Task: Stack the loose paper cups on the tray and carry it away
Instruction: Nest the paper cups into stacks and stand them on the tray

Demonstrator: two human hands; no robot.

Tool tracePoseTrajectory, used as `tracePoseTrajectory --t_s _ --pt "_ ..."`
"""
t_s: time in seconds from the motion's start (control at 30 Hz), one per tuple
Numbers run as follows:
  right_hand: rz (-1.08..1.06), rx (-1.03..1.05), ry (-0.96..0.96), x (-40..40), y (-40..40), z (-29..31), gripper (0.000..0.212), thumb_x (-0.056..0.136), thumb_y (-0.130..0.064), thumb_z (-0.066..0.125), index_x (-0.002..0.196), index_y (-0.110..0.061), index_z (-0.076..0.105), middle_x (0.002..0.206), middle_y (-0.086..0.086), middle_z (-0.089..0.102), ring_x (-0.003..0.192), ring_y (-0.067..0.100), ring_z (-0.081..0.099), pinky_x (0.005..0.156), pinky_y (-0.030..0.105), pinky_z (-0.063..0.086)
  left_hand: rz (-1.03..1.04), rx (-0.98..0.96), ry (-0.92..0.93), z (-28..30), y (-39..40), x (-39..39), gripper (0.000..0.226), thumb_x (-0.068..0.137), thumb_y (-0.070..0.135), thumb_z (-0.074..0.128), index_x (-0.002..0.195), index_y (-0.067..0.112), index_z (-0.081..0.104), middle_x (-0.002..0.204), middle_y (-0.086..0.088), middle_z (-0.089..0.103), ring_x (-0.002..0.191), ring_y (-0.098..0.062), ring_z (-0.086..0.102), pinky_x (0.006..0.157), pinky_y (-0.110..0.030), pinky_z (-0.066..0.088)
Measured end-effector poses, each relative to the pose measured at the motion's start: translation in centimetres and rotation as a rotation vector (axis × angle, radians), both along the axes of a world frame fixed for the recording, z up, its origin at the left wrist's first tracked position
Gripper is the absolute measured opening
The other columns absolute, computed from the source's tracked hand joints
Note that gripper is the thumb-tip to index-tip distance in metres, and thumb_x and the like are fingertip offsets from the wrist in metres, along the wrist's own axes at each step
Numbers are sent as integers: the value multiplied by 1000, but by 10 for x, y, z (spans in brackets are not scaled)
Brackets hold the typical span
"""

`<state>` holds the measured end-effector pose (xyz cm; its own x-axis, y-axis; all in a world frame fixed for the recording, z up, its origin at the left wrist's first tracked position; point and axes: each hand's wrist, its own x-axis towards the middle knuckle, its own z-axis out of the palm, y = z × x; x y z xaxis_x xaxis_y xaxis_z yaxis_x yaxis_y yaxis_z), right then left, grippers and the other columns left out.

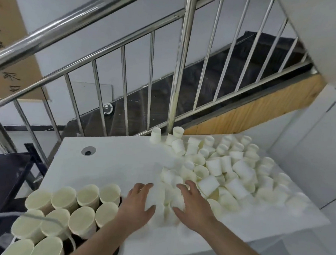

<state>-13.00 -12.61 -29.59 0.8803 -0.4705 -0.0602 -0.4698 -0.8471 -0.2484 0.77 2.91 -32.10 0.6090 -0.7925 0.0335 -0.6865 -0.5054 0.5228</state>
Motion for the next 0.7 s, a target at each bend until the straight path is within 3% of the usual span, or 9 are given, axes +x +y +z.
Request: tracePoseTrajectory --t_s 0.23,0.7 --pt "-25 35 28 2 -50 -4 72 91 -51 54 149 -26 20 154 -1 13 134 16 35 92 31 48 -1 39 41 -4 -47 3 64 88 41 54 144 29 24 138 8 32 124 -12 40 94 -26 43" --pt "-124 98 135 99 -79 -52 73 88 -52 59 146 -24 24 144 0 27 130 21 36 91 31 49 80 7 203 -40 -107 80 59 89 35 55 142 25 31 135 2 39 120 -15 46 93 -27 45"
